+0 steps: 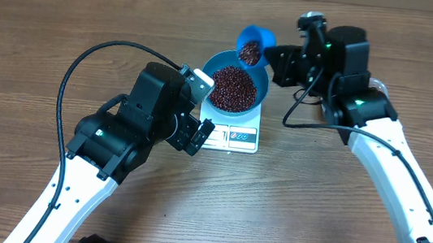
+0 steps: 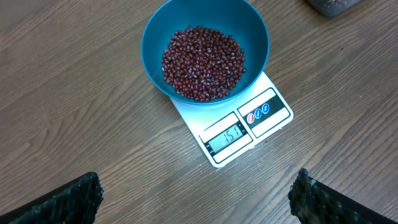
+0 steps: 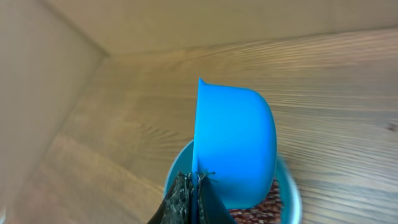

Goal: Scoop item into bowl and weigh 150g on scale
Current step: 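Move the scoop back to the clear bean container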

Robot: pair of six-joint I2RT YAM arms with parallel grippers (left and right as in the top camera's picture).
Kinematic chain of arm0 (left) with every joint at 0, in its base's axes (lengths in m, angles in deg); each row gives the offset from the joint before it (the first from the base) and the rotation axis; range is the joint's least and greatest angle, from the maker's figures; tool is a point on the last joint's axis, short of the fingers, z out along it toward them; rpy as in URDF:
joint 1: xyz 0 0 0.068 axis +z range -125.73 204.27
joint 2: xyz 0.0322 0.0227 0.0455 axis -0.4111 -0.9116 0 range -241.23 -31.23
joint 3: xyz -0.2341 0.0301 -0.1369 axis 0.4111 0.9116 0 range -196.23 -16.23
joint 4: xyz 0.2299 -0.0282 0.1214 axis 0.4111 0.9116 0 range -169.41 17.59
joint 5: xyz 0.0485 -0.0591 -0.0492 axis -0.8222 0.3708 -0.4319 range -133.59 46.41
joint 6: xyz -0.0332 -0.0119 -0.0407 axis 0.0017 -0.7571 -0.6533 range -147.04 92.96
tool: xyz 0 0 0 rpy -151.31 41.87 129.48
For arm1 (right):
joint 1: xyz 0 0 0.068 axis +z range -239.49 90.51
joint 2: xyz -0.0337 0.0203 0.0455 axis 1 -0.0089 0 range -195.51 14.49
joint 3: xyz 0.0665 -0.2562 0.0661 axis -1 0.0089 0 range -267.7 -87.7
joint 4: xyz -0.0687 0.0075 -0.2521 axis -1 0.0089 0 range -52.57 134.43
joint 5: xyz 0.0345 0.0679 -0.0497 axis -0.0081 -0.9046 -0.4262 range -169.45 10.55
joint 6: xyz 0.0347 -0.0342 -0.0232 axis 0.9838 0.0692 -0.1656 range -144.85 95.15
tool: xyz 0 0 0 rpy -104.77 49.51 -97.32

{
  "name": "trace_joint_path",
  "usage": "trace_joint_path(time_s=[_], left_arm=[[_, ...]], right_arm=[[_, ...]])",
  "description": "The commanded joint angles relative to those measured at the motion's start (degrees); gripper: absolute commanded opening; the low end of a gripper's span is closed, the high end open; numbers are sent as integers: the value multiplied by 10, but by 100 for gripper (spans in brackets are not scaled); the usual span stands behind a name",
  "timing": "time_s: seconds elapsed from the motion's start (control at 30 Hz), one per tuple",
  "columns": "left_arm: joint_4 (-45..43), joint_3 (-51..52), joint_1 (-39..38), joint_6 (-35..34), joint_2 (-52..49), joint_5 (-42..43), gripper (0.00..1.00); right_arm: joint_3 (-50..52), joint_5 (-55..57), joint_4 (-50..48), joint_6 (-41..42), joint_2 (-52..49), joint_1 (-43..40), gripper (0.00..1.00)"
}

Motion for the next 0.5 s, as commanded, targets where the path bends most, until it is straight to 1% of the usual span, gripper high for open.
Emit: trace_joint_path(time_s=[0.0,0.2,0.33,0.47], left_arm=[[-2,-13,3,7,-3,6,100],[-2,-13,3,7,-3,6,100],[-2,-13,3,7,-3,6,100],[-2,-13,3,7,-3,6,100]], right_arm=[[-3,-2,-6,32,13,-42,4],[-3,-1,4,32,26,-106,4],[-3,0,28,30,30,-150,4],[-3,0,58,9,30,-196,4]])
